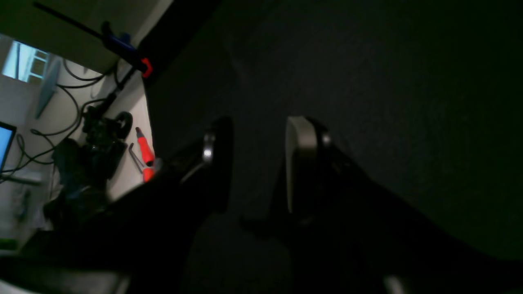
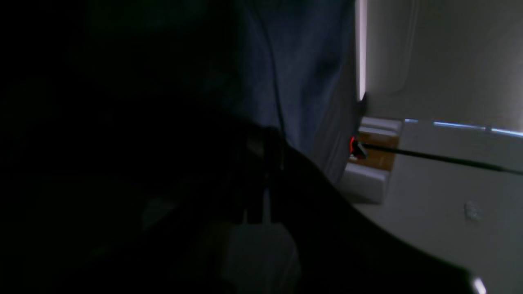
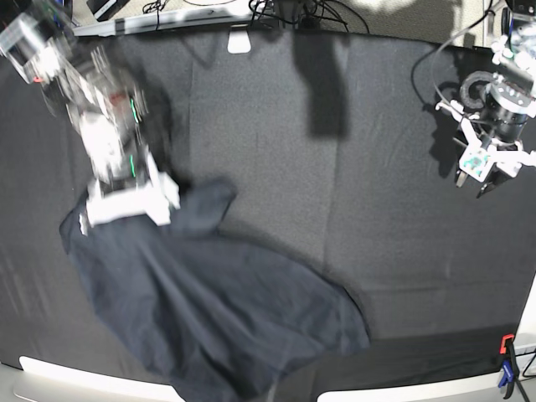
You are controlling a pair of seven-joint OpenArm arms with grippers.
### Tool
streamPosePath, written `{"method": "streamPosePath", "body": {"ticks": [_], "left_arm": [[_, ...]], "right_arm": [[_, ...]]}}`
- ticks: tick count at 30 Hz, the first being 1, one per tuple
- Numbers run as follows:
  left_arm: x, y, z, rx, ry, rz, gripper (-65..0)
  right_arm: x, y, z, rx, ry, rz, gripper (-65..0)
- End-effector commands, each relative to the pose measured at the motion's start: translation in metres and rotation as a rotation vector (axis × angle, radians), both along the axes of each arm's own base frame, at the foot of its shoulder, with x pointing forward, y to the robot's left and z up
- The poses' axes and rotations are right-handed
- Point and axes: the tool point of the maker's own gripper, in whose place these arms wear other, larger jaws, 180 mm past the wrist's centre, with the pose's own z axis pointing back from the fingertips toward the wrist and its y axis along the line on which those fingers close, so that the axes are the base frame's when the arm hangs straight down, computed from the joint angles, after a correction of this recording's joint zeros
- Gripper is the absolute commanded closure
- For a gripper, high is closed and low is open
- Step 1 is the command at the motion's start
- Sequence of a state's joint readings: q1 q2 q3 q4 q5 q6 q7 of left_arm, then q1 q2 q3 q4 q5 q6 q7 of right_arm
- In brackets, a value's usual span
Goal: Layout the t-shirt on the table in an organized manner, then fold the t-shirt properly
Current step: 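Lift the grasped shirt edge with the right gripper toward the robot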
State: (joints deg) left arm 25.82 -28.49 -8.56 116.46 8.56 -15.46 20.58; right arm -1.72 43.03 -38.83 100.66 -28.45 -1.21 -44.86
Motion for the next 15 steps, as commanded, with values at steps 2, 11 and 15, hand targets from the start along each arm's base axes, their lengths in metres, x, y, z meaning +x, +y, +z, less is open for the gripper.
{"method": "streamPosePath", "body": {"ticks": [2,11,15], "left_arm": [[0.005,-0.003,0.013,-0.025,-0.048,-0.015,-20.1],[0.001,-0.024,0.012,-0.152,-0.014,-0.093,-20.0],[0.011,-0.030,0.018,-0.260,-0.024,-0.102,-20.1]], "right_arm": [[-0.018,0.006,0.008,0.006,0.000,0.026,0.0],[-0.125,0.023,0.002,-0.095,0.109,0.087,0.0],[-0.157,0.023,-0.002,-0.136,0.150,0.110,0.0]]}}
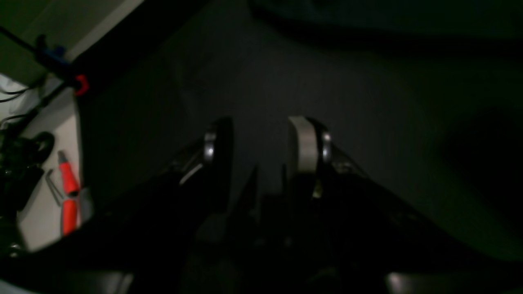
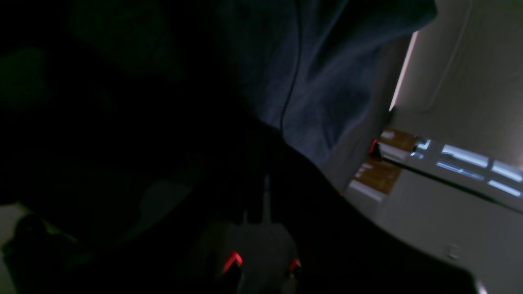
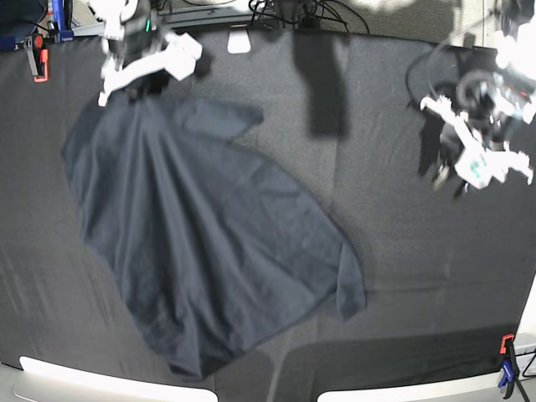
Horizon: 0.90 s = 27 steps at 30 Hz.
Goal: Layout the t-shirt on the table in an organized manner, then fold the t-shirt properly
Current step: 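Lift the grasped shirt edge with the right gripper toward the robot, then reach the left gripper to the shirt's hem corner and grasp it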
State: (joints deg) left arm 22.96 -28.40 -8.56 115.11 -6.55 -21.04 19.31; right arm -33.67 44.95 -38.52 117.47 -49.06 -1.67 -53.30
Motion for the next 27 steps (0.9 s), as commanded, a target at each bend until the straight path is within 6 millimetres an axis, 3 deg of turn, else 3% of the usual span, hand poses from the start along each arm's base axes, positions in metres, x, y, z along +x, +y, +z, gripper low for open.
{"method": "streamPosePath", "body": {"ticks": [1,8,12,16,21,27], "left_arm": [[0.009,0.003,0.011,-0.028,-0.038,0.003,-20.1],[0.039,-0.015,-0.014,-0.257,0.111,-0.068,-20.1],[0.068,-0.039,-0.040,-0.367,0.233,-0.070,-20.1],[0.104,-0.060,-0.053,-0.456,0.273,-0.063,-20.1],[0.145,-0.071,-0.054,-0.570,0.302,-0.034,-20.1],[0.182,-0.083,-0.075,-0.639,0.423,0.027,-20.1]], "right_arm": [[-0.003,-0.003,0.008,-0.022,-0.022,0.007,0.0],[-0.023,0.000,0.009,-0.053,-0.024,0.024,0.0],[-0.023,0.003,0.008,-0.039,-0.026,0.010,0.0],[-0.023,0.005,0.009,-0.025,-0.035,-0.005,0.0],[-0.023,0.005,0.009,-0.012,-0.046,-0.028,0.0],[-0.024,0.003,0.010,-0.020,-0.045,-0.040,0.0]]}}
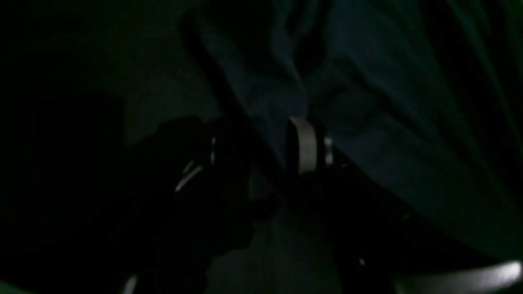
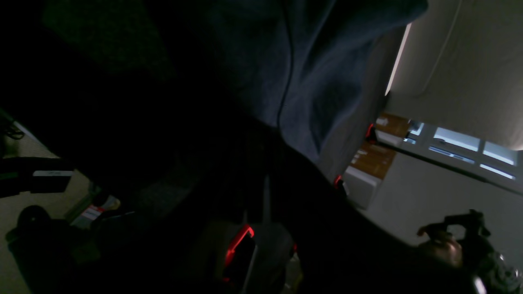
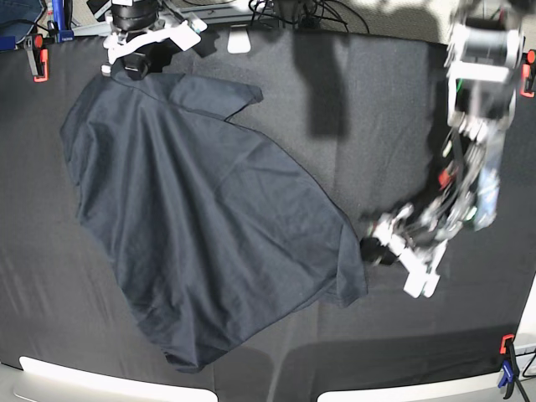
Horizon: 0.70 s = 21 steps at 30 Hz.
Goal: Layout the t-shirt on the table in an organized manner, then fold the t-shirt properly
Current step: 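Reach the left gripper to the shirt's hem corner and grasp it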
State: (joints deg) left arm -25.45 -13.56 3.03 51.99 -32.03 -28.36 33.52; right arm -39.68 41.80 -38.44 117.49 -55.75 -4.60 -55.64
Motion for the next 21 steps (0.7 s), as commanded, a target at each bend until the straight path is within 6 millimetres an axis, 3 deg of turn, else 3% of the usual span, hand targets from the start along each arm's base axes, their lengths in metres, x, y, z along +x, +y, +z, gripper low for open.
{"method": "streamPosePath", "body": {"ticks": [1,8,12,15,21], "left_arm": [[0.021,-0.001,0.022,-0.031,-0.046,0.012,-20.1],[0.053,-0.005,0.019,-0.074,0.028,0.059,-20.1],[0.064,0.007,0.015,-0.019,0.035,0.104,-20.1],[0.067,0.019,0.009,0.024,0.037,0.159,-20.1],[0.063,0.009,0.005,0.013,0.048,0.138,-20.1]], "right_arm": [[0.004,-0.001,0.009,-0.002,-0.035,-0.001,0.0],[0.004,-0.003,0.009,-0.008,-0.034,-0.009,0.0],[0.004,-0.003,0.009,-0.009,-0.034,-0.009,0.0],[0.003,-0.004,0.009,-0.011,-0.033,-0.011,0.0],[0.005,-0.004,0.011,0.006,-0.057,-0.029,0.0]]}}
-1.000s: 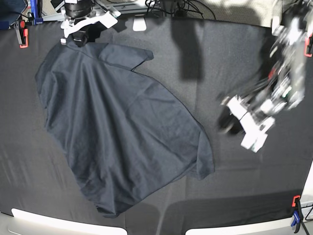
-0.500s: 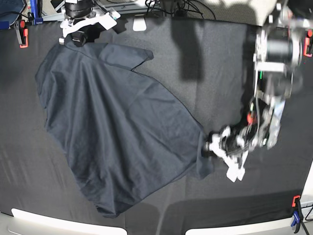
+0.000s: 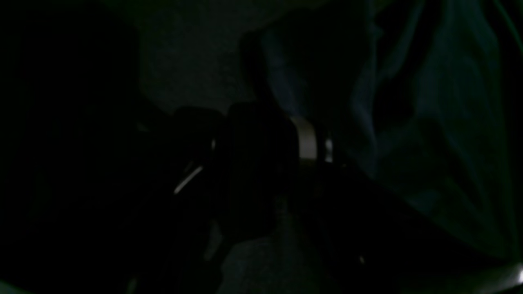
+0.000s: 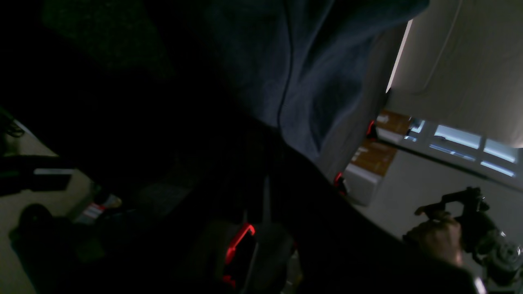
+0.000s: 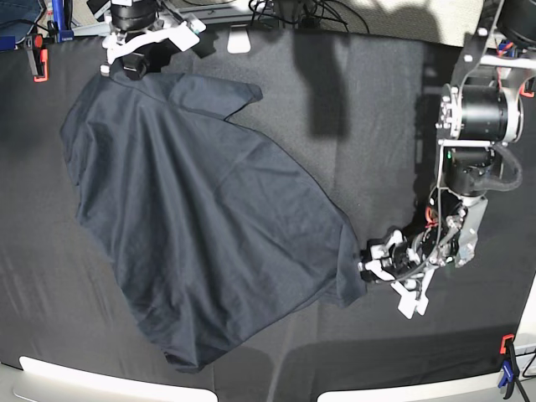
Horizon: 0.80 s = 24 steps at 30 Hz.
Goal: Layout the t-shirt on the table in an organized manner, then fold the t-shirt properly
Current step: 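Reach the left gripper to the shirt's hem corner and grasp it, then pull the hem corner with the left gripper away from the right gripper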
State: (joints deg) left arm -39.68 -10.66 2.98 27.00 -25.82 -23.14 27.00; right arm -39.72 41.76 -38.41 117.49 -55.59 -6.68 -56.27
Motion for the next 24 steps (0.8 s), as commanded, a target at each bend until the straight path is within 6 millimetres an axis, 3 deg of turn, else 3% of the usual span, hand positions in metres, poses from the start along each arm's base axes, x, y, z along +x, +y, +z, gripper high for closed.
{"method": "streamPosePath", "body": {"ticks": [1,4,8,11,12,14,18,24], "left_arm": [[0.019,-0.010,0.029,-0.033,-0.078,-0.024,-20.1],[0.015,-0.032,0.034,-0.068,-0.099,-0.095,-20.1],[0.015,-0.041,0.033,-0.048,-0.110,-0.115,-18.6],[0.014,-0.039,0.030,-0.004,-0.115,-0.132,-5.1],[0.017,-0.033,0.032,0.000,-0.129,-0.121,0.0],[0.022,-0.016,0.035,0.009,-0.151,-0.081,0.0],[0.027,0.051,0.030,0.113,-0.122,0.064,0.0],[-0.010,0.126,0.004,0.149,0.007,0.119,0.0]], "right_arm": [[0.005,-0.002,0.010,0.002,-0.047,-0.009,0.0],[0.006,-0.003,0.012,0.013,-0.063,-0.021,0.0],[0.006,-0.004,0.012,0.008,-0.062,-0.027,0.0],[0.006,-0.004,0.012,0.007,-0.061,-0.029,0.0],[0.006,-0.004,0.012,0.007,-0.061,-0.029,0.0],[0.006,-0.004,0.012,0.007,-0.062,-0.029,0.0],[0.009,-0.008,0.014,0.001,-0.073,-0.033,0.0],[0.038,-0.019,0.028,0.014,-0.164,-0.017,0.0]]}}
